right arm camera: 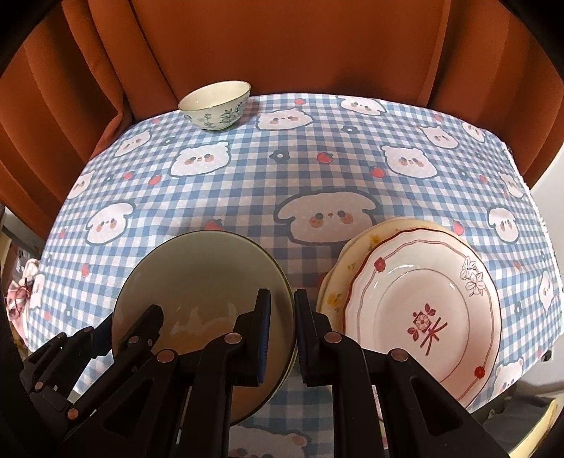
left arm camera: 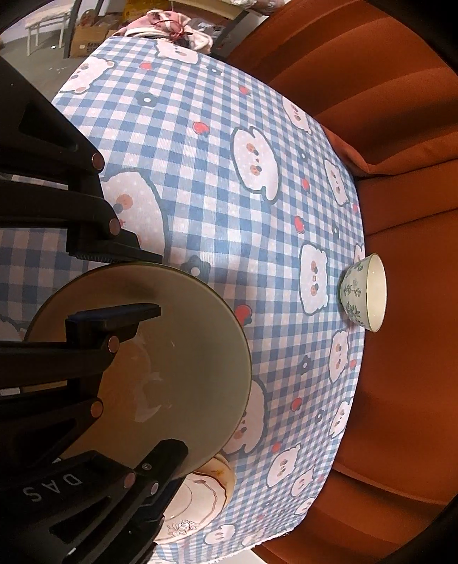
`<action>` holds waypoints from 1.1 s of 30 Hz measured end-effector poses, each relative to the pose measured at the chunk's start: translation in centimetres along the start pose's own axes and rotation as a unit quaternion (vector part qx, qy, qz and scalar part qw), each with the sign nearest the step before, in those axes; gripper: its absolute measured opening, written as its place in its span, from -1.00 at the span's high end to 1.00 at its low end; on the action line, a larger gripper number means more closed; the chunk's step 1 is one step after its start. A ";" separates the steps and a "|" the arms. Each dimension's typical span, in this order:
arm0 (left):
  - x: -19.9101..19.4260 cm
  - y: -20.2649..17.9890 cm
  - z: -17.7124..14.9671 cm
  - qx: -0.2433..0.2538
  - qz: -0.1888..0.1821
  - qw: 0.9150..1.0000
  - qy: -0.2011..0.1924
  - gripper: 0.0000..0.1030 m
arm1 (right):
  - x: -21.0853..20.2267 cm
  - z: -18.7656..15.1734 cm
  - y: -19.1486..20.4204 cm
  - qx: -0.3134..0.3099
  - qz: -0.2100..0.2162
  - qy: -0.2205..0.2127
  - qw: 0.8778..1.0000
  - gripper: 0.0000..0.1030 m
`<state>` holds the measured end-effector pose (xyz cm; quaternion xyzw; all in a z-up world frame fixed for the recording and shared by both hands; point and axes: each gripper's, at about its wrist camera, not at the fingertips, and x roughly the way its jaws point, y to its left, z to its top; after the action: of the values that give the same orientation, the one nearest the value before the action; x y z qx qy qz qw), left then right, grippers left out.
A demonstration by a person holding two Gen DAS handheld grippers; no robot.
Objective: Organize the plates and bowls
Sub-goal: 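Lower the white bowl beside the plate stack and open both tools, then move both tools to the last white bowl and close them on its rim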
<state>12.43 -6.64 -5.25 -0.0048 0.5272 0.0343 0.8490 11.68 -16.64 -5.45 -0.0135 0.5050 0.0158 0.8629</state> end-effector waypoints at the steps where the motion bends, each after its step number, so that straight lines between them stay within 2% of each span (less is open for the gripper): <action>1: 0.0 -0.1 0.0 0.001 0.002 1.000 -0.002 0.65 | 0.0 -0.1 -0.1 0.000 0.001 -0.002 1.000 0.67; 3: 0.0 -0.1 -0.1 0.000 0.002 1.000 -0.006 0.65 | 0.0 -0.2 -0.2 0.000 0.003 -0.008 1.000 0.67; 7: 0.1 0.1 -0.3 0.000 -0.008 1.000 0.002 0.32 | -0.1 -0.4 -0.1 0.003 -0.001 -0.017 1.000 0.67; 9: 0.2 0.3 -0.4 0.005 -0.009 1.000 0.005 0.25 | -0.2 -0.6 0.1 0.002 -0.010 -0.018 1.000 0.66; 10: 0.2 0.4 -0.4 0.007 -0.010 1.000 0.006 0.15 | -0.1 -0.7 0.2 0.003 -0.013 -0.015 1.000 0.62; 11: 0.2 0.5 -0.5 0.010 -0.010 1.000 0.005 -0.02 | 0.0 -0.7 0.2 0.005 -0.012 -0.011 1.000 0.49; 12: 0.1 0.6 -0.5 0.012 -0.010 1.000 0.003 -0.08 | 0.2 -0.8 0.4 0.009 -0.010 -0.005 1.000 0.38; 14: -0.1 0.9 -0.5 0.015 -0.016 1.000 -0.002 -0.13 | 0.1 -1.0 0.6 0.014 -0.012 -0.007 1.000 -0.18; 16: -0.3 1.3 -0.4 0.018 -0.023 1.000 -0.004 -0.21 | -0.5 -1.1 0.9 0.016 -0.024 -0.019 0.999 -0.34; 22: -1.8 2.9 0.1 0.025 -0.029 0.999 -0.023 -0.52 | -1.9 -0.7 2.3 0.016 -0.039 -0.024 0.999 -0.46; 29: -3.5 4.6 1.8 0.039 -0.053 0.997 -0.042 -0.55 | -4.0 0.4 4.3 0.016 -0.048 -0.045 0.998 -0.63; 33: -4.3 5.0 3.9 0.057 -0.062 0.995 -0.055 -0.55 | -4.9 1.8 4.9 0.026 -0.051 -0.057 0.997 -0.64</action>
<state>13.65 -1.69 0.48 0.0135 0.4793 -0.0482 0.8762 10.59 -11.72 -0.33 -0.0161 0.4536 -0.0407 0.8901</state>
